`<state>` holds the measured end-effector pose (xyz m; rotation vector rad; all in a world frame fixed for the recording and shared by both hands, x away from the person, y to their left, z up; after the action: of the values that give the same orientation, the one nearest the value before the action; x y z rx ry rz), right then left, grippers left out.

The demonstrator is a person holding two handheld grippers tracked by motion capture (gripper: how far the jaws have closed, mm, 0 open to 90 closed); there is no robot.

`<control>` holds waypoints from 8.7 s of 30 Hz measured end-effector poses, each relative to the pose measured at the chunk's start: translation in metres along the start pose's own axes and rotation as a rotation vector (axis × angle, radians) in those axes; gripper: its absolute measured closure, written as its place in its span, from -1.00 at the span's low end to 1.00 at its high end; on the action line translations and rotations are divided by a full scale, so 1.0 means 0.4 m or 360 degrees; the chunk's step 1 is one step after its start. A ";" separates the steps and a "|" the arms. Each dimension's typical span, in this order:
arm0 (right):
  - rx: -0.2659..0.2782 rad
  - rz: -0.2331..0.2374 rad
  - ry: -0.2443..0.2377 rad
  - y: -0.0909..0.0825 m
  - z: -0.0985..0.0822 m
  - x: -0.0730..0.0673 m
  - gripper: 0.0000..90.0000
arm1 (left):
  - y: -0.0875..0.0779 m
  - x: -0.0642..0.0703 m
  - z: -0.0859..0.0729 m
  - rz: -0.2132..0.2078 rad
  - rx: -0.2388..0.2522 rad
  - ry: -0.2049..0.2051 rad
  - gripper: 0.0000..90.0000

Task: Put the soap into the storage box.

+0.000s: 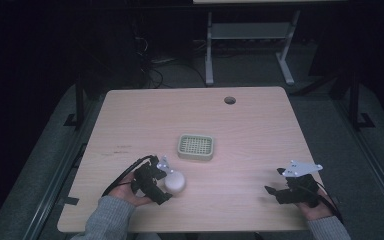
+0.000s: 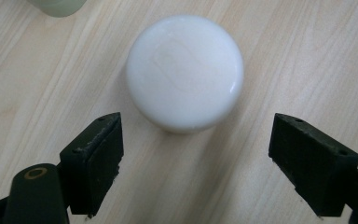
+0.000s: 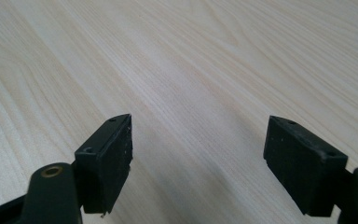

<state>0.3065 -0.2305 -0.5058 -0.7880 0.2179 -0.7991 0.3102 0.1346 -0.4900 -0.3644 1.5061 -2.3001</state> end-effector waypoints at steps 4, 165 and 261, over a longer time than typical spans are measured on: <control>0.0000 0.0001 0.0002 0.000 0.000 0.000 -0.49 | 0.007 -0.003 0.011 -0.0012 -0.0027 0.0018 -0.61; 0.0052 0.0034 0.0019 0.002 0.018 -0.007 -0.49 | 0.029 -0.121 0.249 -0.0091 -0.0277 0.0056 -0.47; 0.0085 0.0021 0.0005 -0.008 0.018 0.004 -0.48 | 0.168 -0.254 0.358 -0.0131 -0.0322 -0.0275 -0.51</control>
<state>0.3093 -0.2289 -0.4984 -0.7342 0.2033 -0.7905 0.4705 0.0367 -0.4963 -0.6736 1.6658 -2.1181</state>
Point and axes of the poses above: each handheld gripper's, and its own axes: y roughly forward along the jaws, z roughly out of its top, x roughly to its right, the point moved 8 cm from there along y, roughly forward along the jaws, and after that the axes turned 2 degrees about -z, right-handed, at the moved point
